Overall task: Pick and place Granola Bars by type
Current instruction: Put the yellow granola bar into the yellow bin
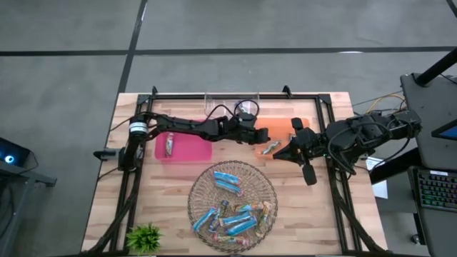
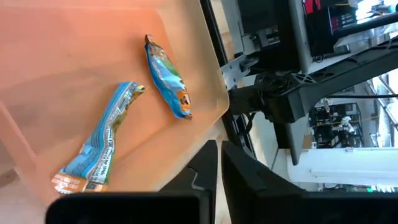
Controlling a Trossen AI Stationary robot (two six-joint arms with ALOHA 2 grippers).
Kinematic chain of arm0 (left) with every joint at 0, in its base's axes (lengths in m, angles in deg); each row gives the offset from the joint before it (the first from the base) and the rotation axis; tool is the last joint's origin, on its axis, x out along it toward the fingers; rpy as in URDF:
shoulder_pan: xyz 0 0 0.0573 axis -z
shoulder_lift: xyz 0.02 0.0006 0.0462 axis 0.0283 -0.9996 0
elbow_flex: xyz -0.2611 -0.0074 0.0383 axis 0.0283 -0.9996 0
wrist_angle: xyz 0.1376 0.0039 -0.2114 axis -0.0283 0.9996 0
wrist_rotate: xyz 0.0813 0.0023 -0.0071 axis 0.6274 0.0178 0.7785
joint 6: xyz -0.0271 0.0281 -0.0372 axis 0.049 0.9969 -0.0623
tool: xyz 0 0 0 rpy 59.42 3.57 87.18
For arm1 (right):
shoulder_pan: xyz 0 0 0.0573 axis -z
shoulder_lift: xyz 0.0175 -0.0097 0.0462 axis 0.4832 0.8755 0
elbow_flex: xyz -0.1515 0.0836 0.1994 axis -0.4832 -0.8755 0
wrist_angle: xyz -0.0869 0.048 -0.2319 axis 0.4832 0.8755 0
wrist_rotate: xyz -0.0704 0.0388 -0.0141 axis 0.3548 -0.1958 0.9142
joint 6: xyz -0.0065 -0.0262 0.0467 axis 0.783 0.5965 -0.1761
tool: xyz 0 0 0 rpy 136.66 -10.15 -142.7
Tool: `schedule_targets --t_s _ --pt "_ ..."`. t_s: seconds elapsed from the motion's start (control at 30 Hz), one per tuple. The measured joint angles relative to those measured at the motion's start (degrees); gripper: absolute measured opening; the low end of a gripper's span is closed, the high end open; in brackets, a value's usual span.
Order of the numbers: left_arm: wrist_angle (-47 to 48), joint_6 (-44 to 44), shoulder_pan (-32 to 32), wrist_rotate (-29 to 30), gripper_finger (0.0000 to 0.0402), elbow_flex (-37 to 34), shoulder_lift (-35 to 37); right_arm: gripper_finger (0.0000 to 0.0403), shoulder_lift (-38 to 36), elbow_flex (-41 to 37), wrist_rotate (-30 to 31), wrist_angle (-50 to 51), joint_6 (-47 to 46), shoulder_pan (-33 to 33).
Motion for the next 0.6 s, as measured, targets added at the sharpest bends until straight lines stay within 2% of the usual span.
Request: schedule_targets --t_s 0.37,0.6 --pt "0.24 12.29 2.14 1.54 0.0 -0.02 5.5 0.0008 0.0 0.0 -0.04 0.04 0.01 0.0" --pt "8.24 21.88 2.39 6.25 0.0 -0.04 12.51 0.0008 0.0 0.0 -0.08 0.04 -0.04 0.0"
